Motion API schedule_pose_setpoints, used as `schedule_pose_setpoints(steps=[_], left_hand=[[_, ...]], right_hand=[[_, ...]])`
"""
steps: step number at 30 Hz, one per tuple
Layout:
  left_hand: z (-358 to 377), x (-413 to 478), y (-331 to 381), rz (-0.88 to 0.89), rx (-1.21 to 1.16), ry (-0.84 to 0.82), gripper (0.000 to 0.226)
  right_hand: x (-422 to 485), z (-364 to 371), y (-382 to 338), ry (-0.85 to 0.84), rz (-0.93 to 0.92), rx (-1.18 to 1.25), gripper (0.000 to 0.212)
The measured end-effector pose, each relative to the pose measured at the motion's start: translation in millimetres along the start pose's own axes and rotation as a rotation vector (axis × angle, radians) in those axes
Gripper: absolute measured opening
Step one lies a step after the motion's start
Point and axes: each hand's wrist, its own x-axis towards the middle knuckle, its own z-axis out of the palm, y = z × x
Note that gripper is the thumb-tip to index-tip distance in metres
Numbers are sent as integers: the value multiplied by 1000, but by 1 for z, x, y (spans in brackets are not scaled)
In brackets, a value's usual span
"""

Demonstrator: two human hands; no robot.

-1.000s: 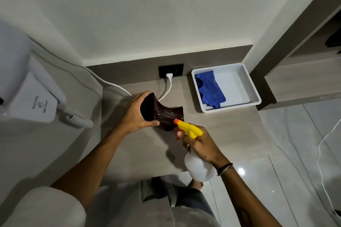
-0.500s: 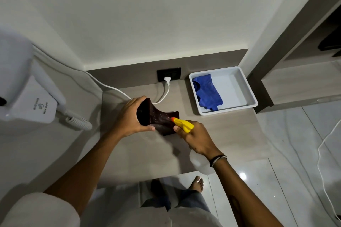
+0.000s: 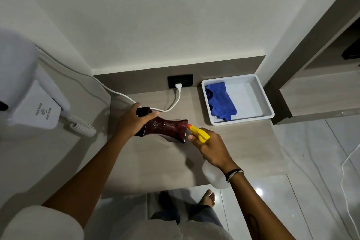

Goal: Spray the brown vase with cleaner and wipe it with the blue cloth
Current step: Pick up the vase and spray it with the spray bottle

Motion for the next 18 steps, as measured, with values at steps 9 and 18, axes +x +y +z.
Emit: schedule_pose_setpoints(steps=[9, 18], left_hand=[[-4, -11, 10, 115, 146, -130, 108], [-9, -20, 6, 394, 322, -83, 119]], right_hand=[[6, 5, -8, -97, -47, -14, 30], [16, 20, -32, -100, -72, -72, 42]])
